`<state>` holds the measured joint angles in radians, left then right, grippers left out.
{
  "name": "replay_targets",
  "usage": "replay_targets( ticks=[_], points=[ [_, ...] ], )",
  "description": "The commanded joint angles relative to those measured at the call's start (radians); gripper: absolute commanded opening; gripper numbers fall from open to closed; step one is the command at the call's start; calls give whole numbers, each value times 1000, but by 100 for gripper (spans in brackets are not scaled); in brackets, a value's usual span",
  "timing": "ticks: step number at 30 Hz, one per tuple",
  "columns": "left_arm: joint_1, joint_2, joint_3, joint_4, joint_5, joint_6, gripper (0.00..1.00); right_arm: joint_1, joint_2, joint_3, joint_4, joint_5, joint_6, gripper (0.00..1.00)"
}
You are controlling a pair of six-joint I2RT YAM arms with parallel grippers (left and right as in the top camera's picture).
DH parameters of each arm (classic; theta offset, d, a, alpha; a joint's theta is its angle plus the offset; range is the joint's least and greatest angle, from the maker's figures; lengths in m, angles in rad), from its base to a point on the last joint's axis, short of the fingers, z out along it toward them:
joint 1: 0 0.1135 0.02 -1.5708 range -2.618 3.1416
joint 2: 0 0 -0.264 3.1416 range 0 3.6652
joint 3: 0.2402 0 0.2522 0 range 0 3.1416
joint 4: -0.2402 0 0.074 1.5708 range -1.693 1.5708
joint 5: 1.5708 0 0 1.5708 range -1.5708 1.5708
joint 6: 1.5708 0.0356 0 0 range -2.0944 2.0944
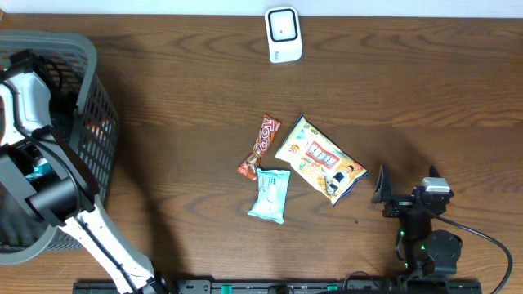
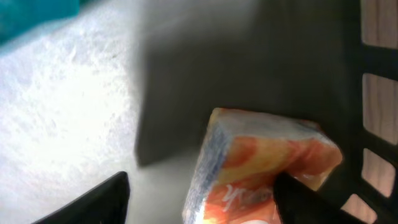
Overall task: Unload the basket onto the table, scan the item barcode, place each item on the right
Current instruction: 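Reach the left gripper into the basket and grasp the orange tissue pack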
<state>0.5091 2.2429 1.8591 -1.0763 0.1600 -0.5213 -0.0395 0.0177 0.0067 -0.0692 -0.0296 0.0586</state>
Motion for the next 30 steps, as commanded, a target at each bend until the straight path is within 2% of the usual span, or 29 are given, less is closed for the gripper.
replay_targets(
  ticks=[1, 6, 8, 9, 14, 19, 27, 30],
  points=[
    [-24, 40, -10, -6, -18, 5, 58, 10, -2, -1, -3, 1, -11, 99],
    [-24, 40, -10, -6, -22, 5, 37, 10, -2, -1, -3, 1, -11, 99],
    [-24, 40, -10, -6, -22, 6, 24, 10, -2, -1, -3, 1, -11, 99],
    [-24, 40, -10, -12, -22, 5, 9, 10, -2, -1, -3, 1, -11, 99],
    [-16, 10, -9, -31, -23, 14, 8, 10, -2, -1, -3, 1, -11, 99],
    [13, -113, -9, -44, -64, 13, 8, 10, -2, -1, -3, 1, -11, 99],
    [64, -479, -9, -32, -63, 10, 8, 10, -2, -1, -3, 1, -11, 99],
    [72, -622, -9, -29, -62, -34, 7, 10, -2, -1, -3, 1, -11, 99]
  ],
)
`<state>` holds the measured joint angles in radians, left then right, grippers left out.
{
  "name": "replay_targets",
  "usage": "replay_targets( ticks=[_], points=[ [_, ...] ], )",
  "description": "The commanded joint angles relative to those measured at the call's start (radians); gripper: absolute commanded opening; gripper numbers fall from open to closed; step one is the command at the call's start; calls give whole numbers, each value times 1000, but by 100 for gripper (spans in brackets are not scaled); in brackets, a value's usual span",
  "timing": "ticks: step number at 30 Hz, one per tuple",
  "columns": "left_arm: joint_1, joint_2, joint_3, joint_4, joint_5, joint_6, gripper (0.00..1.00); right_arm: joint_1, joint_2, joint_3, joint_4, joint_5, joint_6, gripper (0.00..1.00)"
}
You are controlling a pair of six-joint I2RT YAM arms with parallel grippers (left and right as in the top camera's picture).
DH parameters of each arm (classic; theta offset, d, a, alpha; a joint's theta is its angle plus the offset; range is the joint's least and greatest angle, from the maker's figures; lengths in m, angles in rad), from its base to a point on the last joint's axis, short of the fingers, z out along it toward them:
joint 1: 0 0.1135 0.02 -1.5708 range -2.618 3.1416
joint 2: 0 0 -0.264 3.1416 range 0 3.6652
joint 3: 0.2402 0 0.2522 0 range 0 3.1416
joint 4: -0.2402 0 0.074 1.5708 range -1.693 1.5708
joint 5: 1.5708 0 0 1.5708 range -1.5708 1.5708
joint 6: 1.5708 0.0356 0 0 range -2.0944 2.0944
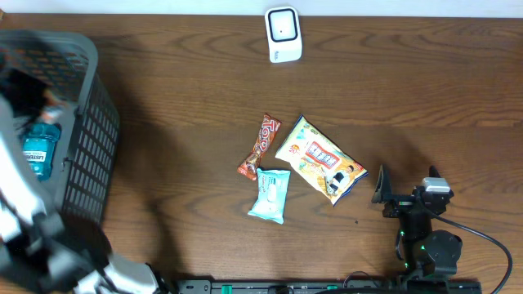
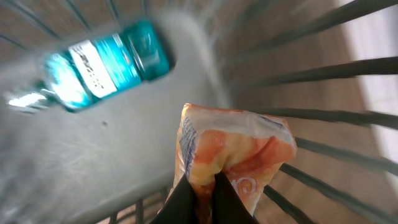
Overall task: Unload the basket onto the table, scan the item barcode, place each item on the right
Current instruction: 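Reach the left gripper into the basket and grasp the orange tissue pack, then carry the orange tissue pack right of the snack bag and release it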
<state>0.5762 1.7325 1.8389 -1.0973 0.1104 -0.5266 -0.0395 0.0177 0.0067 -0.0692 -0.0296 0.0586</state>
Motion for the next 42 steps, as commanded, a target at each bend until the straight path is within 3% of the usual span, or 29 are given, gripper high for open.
replay_targets(
  ticks=[1, 7, 13, 19, 26, 42],
  points=[
    [5, -157, 11, -10, 4, -48, 8, 10, -2, -1, -3, 1, -11, 99],
    [-51, -374, 11, -41, 312, -61, 8, 10, -1, -1, -3, 1, -11, 99],
    [-306, -449, 11, -175, 314, 7, 8, 10, 1, -1, -3, 1, -11, 99],
    [-605, -409, -8, -144, 212, 6, 8, 10, 1, -1, -3, 1, -11, 99],
    [-911, -239, -37, 41, 187, 6, 8, 10, 1, -1, -3, 1, -11, 99],
    [-1257, 335, -37, 448, 187, -8, 8, 10, 2, -1, -3, 1, -11, 99]
  ],
)
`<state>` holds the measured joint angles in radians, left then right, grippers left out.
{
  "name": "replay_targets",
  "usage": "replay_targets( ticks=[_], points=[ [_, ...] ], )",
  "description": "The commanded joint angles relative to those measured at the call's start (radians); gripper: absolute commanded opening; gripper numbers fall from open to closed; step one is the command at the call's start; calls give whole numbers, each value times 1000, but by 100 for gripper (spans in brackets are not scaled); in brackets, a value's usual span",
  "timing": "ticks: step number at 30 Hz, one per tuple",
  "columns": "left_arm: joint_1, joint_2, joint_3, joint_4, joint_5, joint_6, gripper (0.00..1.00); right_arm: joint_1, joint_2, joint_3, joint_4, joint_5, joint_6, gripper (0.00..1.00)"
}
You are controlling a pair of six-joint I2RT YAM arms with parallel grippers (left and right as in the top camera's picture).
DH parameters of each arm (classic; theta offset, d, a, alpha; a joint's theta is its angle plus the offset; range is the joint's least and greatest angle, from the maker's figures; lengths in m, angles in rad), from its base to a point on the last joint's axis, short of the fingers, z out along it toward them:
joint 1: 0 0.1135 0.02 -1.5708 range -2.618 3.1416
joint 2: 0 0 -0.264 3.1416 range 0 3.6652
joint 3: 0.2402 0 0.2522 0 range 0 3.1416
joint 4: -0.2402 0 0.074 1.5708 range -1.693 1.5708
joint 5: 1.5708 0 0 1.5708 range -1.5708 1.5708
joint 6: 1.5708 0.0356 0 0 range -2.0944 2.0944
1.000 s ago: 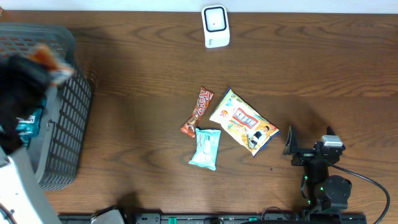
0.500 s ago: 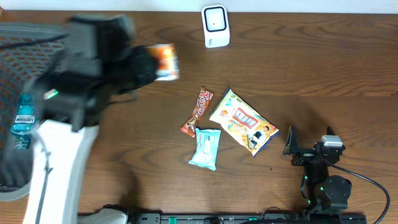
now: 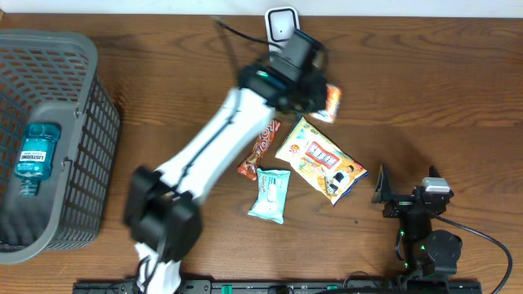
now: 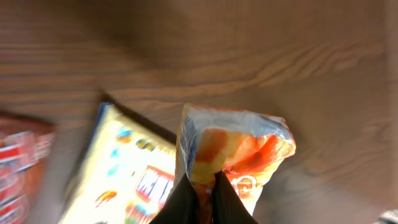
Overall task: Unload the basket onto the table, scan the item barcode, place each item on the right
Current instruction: 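Carry the orange tissue pack right of the snack bag and release it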
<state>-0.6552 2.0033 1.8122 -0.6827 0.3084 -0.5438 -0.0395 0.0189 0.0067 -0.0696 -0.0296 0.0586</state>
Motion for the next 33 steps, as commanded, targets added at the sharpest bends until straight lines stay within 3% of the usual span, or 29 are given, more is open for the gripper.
replay_targets(
  ticks=[1, 5, 8, 14, 16, 21, 26, 33],
  points=[
    [-35, 95, -10, 55, -11, 9, 8, 10, 0, -1, -2, 1, -11, 99],
    [-69, 213, -10, 128, -10, 8, 9, 10, 0, -1, -2, 1, -11, 99],
    [-88, 277, -10, 155, -11, 8, 17, 10, 0, -1, -2, 1, -11, 99],
    [-99, 309, -9, 159, -10, 9, 17, 10, 0, -1, -2, 1, -11, 99],
    [-98, 298, -5, 162, -10, 9, 29, 10, 0, -1, -2, 1, -11, 99],
    [-95, 228, 16, 161, -10, 32, 52, 10, 0, -1, -2, 1, -11, 99],
    [-92, 94, 19, 154, -18, 130, 74, 10, 0, -1, -2, 1, -11, 99],
    [-80, -168, 19, 41, -334, 274, 76, 10, 0, -1, -2, 1, -11, 99]
  ],
)
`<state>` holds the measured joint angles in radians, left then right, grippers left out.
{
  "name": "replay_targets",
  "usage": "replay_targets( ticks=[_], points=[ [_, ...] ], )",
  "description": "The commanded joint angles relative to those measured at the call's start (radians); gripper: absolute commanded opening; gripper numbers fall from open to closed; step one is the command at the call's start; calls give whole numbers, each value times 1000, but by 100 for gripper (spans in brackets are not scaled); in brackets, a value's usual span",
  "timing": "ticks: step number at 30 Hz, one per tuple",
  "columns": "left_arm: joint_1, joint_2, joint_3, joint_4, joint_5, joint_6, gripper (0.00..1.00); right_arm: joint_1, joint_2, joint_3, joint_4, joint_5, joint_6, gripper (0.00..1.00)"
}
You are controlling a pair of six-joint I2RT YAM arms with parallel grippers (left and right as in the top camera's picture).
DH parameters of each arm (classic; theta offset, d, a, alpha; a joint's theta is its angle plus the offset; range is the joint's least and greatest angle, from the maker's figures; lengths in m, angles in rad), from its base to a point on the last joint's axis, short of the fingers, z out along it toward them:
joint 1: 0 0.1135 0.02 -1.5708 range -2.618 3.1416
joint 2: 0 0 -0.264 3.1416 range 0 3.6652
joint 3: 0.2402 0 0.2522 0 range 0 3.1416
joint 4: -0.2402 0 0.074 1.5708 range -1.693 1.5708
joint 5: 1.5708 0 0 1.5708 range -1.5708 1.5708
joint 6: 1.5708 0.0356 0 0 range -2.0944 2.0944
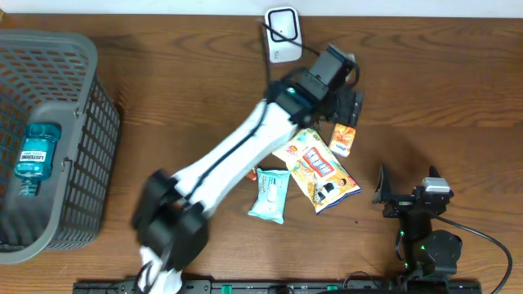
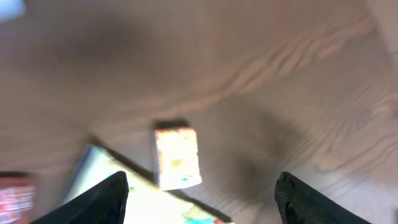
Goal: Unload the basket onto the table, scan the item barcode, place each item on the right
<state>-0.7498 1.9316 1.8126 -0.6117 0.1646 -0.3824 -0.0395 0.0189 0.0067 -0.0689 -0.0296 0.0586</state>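
Note:
A small orange-and-white packet [image 1: 343, 139] lies flat on the wooden table, touching the upper right edge of the yellow snack bag [image 1: 317, 167]. The left wrist view shows the packet [image 2: 177, 157] blurred, below and between the spread fingers. My left gripper [image 1: 347, 104] hovers open just above it [image 2: 202, 182], holding nothing. The white barcode scanner [image 1: 283, 33] stands at the far edge, behind the left arm. My right gripper [image 1: 382, 188] rests at the near right, away from the items.
A red candy bar [image 1: 252, 167], mostly covered by the arm, and a pale teal wipes pack [image 1: 270, 194] lie left of the snack bag. A grey basket [image 1: 90, 122] at the far left holds a blue mouthwash bottle [image 1: 34, 155].
My left gripper has opened and let go of the orange packet, which now lies on the table by the snack bag. The gripper sits a little further right. The snack bag has turned slightly.
My left gripper was open around the orange packet inside the basket. Then it was shut on the packet, lifted above the mouthwash bottle. Later it held the packet near the scanner, over the snack bag. Now the packet lies released on the table.

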Motion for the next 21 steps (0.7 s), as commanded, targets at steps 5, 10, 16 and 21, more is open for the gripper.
replay_targets(
  ticks=[5, 10, 16, 21],
  points=[
    [47, -270, 19, -138, -518, 201, 77, 10, 0, -1, -3, 1, -11, 99],
    [144, -402, 19, -206, -729, 199, 89, 10, 0, -1, -3, 1, -11, 99],
    [373, -511, 19, -290, -735, 53, 99, 10, 0, -1, -3, 1, -11, 99],
    [635, -563, 18, -454, -734, -252, 98, 10, 0, -1, -3, 1, -11, 99]
  ],
)
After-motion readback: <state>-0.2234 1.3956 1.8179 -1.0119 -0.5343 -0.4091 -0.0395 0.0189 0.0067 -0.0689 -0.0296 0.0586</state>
